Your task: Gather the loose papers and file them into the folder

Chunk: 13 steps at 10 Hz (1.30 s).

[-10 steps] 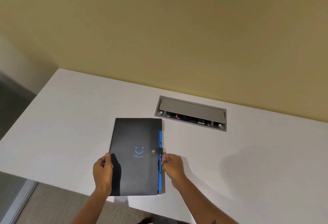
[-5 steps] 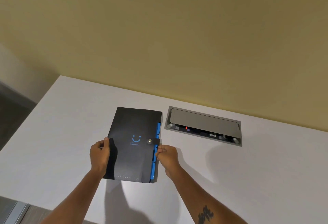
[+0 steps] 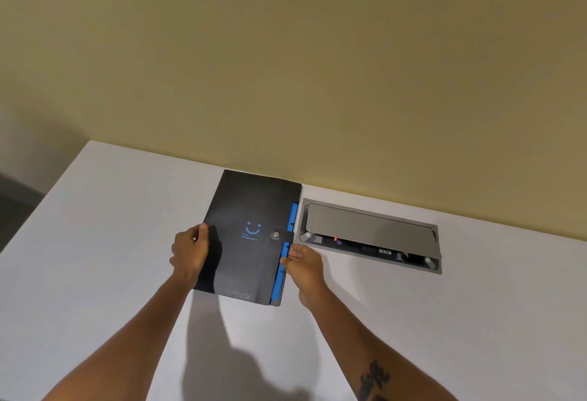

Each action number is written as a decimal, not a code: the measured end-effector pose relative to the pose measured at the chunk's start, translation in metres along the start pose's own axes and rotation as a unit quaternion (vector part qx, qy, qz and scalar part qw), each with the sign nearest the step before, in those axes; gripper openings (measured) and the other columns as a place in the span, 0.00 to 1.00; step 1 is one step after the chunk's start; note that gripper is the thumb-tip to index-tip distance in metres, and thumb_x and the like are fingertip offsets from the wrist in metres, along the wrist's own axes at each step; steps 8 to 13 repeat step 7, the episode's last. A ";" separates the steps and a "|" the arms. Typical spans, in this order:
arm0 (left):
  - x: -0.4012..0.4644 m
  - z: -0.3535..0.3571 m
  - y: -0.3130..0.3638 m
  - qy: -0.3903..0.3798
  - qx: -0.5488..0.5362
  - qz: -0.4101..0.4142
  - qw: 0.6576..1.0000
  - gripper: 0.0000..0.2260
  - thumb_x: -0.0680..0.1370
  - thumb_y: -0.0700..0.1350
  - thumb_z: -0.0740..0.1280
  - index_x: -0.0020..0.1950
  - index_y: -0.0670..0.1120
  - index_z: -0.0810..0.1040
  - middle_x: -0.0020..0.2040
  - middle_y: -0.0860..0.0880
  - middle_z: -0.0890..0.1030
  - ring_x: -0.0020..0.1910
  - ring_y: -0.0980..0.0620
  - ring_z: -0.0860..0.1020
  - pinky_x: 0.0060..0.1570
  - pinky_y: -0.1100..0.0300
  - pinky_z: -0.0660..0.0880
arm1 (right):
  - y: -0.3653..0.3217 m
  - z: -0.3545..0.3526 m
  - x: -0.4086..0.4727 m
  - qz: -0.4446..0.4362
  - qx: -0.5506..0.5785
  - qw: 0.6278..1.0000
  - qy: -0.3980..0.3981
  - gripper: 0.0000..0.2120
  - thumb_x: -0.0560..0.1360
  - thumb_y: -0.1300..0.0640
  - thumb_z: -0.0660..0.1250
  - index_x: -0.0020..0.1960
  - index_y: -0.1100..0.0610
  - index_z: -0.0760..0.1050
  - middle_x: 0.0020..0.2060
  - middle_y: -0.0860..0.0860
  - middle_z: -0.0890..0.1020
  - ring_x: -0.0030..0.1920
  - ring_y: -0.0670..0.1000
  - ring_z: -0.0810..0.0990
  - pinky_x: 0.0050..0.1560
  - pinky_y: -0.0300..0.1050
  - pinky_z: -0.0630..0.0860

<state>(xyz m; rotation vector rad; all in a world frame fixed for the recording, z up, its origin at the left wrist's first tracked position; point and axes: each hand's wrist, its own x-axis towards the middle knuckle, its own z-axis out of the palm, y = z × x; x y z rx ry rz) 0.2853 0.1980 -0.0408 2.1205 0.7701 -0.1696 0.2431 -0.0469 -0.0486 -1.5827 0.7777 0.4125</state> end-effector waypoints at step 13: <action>-0.037 -0.004 -0.004 0.055 0.100 0.036 0.993 0.22 0.84 0.55 0.61 0.69 0.41 0.78 0.67 0.37 0.80 0.66 0.32 0.77 0.65 0.33 0.73 | 0.012 -0.044 -0.034 0.003 -0.133 0.991 -0.022 0.24 0.81 0.53 0.70 0.76 0.51 0.71 0.73 0.49 0.75 0.70 0.52 0.76 0.69 0.46 0.73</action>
